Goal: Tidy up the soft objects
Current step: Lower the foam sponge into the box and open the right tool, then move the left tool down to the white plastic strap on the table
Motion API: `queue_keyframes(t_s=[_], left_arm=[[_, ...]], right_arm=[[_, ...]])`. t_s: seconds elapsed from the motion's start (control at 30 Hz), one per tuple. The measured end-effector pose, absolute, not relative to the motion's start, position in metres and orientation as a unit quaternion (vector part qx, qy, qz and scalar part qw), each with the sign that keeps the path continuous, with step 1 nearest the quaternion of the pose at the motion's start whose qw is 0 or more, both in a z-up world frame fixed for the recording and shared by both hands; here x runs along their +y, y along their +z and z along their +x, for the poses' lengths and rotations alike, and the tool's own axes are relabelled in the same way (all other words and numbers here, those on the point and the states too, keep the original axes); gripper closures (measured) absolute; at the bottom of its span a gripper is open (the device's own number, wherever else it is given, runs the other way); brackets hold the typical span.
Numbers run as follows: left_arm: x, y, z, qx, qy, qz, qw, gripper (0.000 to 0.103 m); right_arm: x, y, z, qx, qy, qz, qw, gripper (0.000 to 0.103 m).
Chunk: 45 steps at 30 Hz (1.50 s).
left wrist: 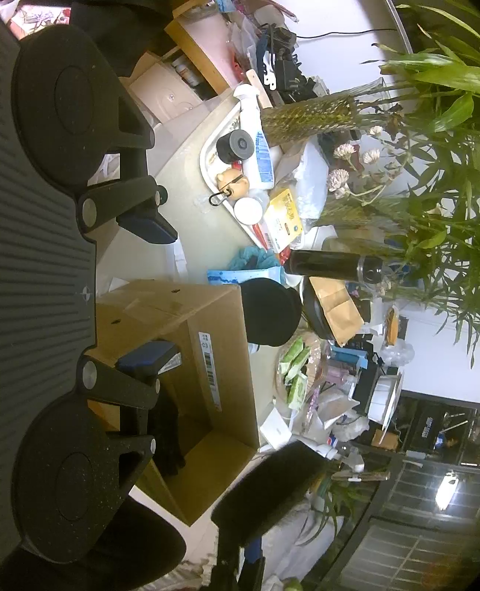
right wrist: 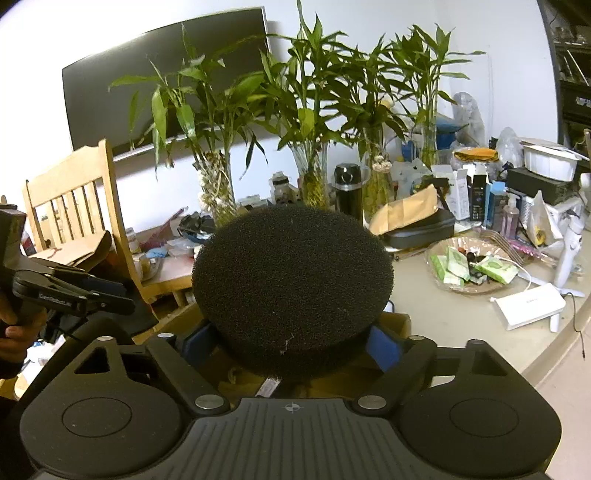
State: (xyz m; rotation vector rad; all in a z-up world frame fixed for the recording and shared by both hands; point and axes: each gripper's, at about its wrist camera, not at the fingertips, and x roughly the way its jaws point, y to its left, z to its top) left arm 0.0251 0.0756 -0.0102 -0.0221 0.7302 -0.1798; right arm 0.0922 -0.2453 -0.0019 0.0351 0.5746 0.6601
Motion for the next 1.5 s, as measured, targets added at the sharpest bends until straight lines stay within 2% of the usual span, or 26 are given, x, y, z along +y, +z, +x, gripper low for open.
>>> queue_keyframes(t_s=[0.03, 0.1, 0.13, 0.43, 1.5], left_arm=[[0.075, -0.010, 0.024, 0.356, -0.088, -0.011, 0.930, 0.045], [0.076, -0.010, 0.024, 0.356, -0.087, -0.012, 0.930, 0.045], [0.076, -0.010, 0.024, 0.356, -0.086, -0.012, 0.931, 0.045], [0.078, -0.009, 0.022, 0.353, -0.089, -0.015, 0.931, 0.045], [0.086, -0.021, 0.036, 0.368, -0.073, -0.004, 0.927, 0.045]], right_arm=[[-0.241, -0.003, 0.097, 0.291, 0.320, 0.011, 0.901, 0.011], [-0.236, -0.007, 0.099, 0.303, 0.318, -0.002, 0.899, 0.001], [-0.234, -0.010, 0.099, 0.304, 0.316, -0.010, 0.899, 0.000], [-0.228, -0.022, 0.094, 0.321, 0.315, -0.034, 0.892, 0.000], [-0.243, -0.029, 0.101, 0.329, 0.300, 0.002, 0.895, 0.000]])
